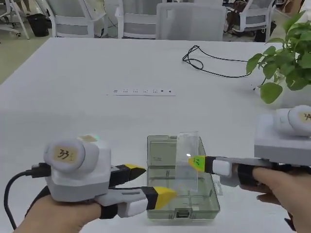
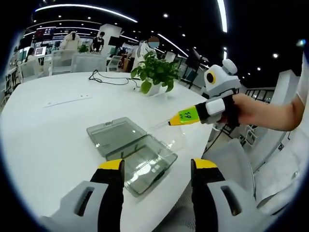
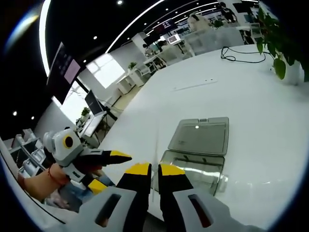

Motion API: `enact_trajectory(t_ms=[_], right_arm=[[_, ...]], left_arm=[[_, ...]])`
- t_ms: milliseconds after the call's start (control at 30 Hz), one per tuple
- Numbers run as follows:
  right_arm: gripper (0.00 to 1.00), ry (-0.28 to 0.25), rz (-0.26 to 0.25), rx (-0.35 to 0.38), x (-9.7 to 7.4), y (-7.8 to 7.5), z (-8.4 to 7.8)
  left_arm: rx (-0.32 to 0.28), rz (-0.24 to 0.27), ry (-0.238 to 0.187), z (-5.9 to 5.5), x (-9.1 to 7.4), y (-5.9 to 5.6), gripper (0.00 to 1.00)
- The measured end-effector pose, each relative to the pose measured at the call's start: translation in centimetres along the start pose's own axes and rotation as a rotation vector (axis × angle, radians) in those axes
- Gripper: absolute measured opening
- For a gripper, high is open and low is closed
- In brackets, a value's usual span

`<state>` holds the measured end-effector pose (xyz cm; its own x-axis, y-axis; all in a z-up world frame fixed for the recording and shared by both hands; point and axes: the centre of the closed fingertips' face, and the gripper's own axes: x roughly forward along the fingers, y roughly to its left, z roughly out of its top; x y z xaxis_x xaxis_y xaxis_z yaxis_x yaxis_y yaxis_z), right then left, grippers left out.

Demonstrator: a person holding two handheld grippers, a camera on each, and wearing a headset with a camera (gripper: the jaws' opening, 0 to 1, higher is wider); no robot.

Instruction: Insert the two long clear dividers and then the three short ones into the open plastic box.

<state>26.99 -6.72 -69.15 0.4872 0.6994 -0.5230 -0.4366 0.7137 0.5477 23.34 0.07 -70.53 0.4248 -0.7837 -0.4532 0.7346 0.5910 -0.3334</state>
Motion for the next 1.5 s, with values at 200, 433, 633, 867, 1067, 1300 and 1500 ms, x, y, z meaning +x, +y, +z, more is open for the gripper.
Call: enact_trajectory(t_ms=[200, 433, 633, 867, 1067, 1300, 1500], right_arm=[[0.07, 0.057, -0.041, 0.017, 0.1, -1.6, 0.0], [0.07, 0.149, -0.102, 0.069, 0.2, -2.5, -0.9], [0.07, 0.247, -0.166, 0.097, 0.4, -3.5, -1.9], [0.07, 0.352, -0.228, 0.137, 0.7, -5.1, -2.9], [0.07, 0.403, -0.268, 0.180, 1.1, -5.5, -4.1], [0.07, 0.429, -0.320, 0.233, 1.5, -5.9, -5.0], [0.07, 0.449, -0.348, 0.240, 2.1, -6.8, -5.2]], left_arm=[[0.051, -0.013, 0.020, -0.6, -0.4, 0.4, 0.66], [0.126, -0.034, 0.046, -1.8, -0.7, 0.9, 0.78], [0.174, -0.059, 0.067, -2.7, -0.5, 1.0, 0.88], [0.224, -0.080, 0.087, -3.6, -0.4, 1.1, 0.97], [0.244, -0.108, 0.088, -4.3, -0.4, 1.0, 1.00], [0.263, -0.137, 0.084, -4.7, -0.6, 1.0, 1.00], [0.263, -0.156, 0.081, -4.8, -0.6, 1.4, 1.00]])
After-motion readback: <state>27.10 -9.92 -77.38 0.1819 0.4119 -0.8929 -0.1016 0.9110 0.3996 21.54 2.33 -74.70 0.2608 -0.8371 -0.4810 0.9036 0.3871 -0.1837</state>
